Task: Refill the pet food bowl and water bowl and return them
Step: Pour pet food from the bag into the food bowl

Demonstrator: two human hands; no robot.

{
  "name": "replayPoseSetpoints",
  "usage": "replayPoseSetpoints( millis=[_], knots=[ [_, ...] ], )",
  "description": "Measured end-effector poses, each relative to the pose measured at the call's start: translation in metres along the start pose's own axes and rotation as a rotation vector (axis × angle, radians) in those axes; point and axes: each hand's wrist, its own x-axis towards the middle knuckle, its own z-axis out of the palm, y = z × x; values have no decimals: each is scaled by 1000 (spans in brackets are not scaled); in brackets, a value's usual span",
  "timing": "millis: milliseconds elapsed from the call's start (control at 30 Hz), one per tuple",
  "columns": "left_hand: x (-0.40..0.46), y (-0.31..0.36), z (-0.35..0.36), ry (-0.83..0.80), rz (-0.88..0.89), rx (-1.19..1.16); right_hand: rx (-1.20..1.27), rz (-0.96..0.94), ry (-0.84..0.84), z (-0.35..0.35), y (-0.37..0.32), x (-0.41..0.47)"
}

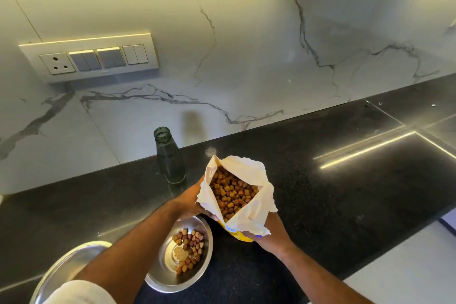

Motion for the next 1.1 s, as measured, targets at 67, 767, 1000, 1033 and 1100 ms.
replayPoseSetpoints(
  millis=[67,767,1000,1033,1100],
  knots=[
    [-1,-1,-5,-9,-5,64,13,-17,-8,0,-3,-2],
    [-176,12,-21,865,124,-274,-50,-553,165,-49,-85,-80],
    [-281,34,-21,1324,201,-401,-131,-889,100,-27,-180,-131],
    [-298,35,-24,1382,215,-421,-151,-939,92,-21,-195,-139],
    [-330,40,-31,1461,245,-460,-172,-1021,79,-9,-226,-153]
  ],
)
